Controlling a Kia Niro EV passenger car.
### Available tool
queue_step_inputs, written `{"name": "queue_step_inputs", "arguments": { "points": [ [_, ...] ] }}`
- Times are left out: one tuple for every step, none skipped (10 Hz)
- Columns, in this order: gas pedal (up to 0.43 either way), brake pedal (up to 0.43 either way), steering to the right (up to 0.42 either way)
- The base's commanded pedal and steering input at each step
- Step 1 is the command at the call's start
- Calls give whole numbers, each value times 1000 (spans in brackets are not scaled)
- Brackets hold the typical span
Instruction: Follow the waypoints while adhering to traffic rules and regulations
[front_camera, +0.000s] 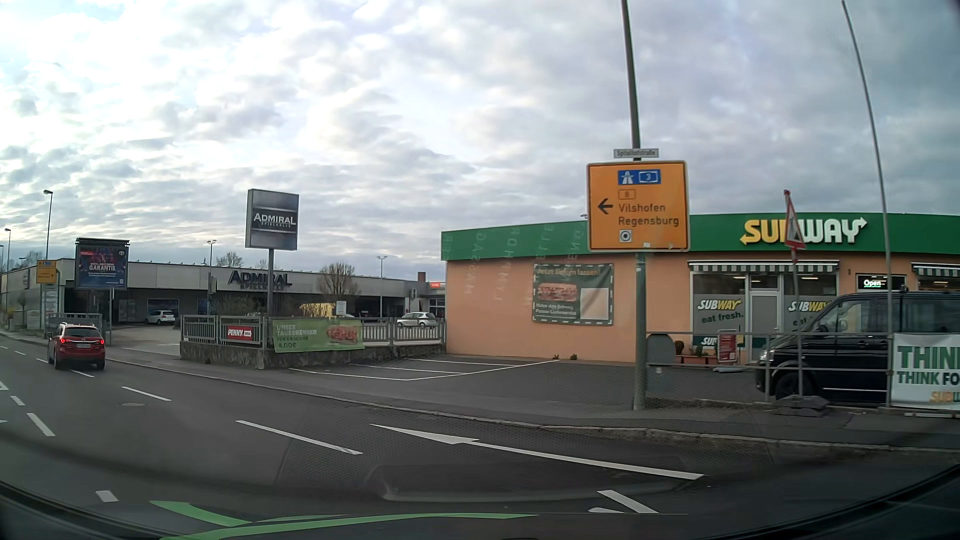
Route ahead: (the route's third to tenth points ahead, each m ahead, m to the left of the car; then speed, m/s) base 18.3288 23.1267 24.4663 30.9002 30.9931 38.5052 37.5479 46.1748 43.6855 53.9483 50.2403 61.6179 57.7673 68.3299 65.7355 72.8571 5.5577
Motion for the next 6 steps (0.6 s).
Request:
{"name": "queue_step_inputs", "arguments": {
  "points": [
    [87, 0, -171],
    [87, 0, -188],
    [87, 0, -207],
    [87, 0, -223],
    [98, 0, -231],
    [98, 0, -236]
  ]
}}
